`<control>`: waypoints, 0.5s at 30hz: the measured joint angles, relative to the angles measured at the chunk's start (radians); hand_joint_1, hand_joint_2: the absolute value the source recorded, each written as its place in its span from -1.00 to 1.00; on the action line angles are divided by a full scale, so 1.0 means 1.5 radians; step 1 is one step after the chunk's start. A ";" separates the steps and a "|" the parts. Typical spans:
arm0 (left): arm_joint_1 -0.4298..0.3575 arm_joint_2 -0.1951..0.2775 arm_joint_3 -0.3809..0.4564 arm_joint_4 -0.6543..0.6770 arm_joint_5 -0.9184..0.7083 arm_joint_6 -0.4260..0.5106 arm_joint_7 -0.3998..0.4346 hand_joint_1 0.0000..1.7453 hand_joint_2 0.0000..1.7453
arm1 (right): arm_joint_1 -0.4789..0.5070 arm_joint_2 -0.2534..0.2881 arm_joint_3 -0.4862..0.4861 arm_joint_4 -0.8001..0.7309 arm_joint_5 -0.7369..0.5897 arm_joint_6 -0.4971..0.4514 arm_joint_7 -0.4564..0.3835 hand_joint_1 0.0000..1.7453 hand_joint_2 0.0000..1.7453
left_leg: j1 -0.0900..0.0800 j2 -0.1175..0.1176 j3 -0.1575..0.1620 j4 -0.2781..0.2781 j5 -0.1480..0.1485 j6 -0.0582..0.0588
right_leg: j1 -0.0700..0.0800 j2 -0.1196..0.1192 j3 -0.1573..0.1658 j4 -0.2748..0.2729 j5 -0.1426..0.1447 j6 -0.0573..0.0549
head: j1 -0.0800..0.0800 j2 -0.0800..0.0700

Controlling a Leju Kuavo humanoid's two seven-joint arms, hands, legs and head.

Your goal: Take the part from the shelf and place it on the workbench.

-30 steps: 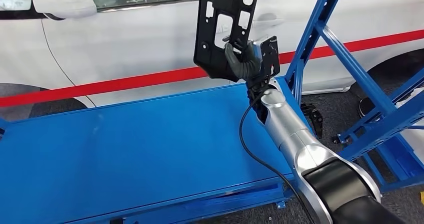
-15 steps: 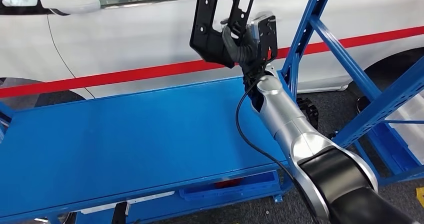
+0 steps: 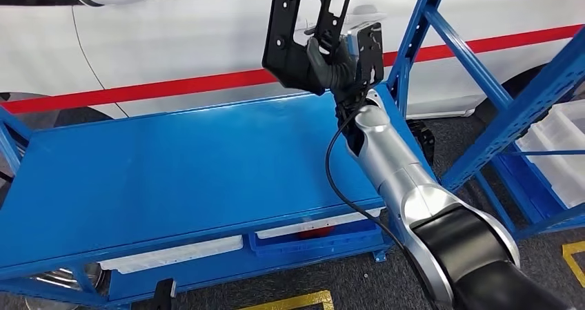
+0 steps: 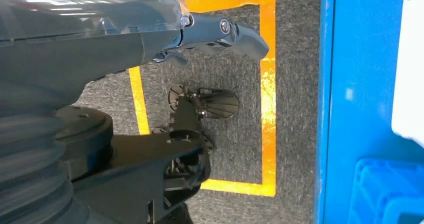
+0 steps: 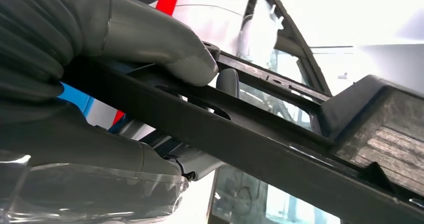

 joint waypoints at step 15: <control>0.006 -0.001 0.000 -0.001 -0.020 -0.002 0.005 -1.00 1.00 | 0.028 0.000 -0.005 -0.053 0.047 -0.024 0.010 1.00 1.00 | 0.001 -0.004 0.095 0.004 -0.095 -0.011 | -0.004 -0.005 -0.070 -0.047 0.102 0.000 | 0.000 0.000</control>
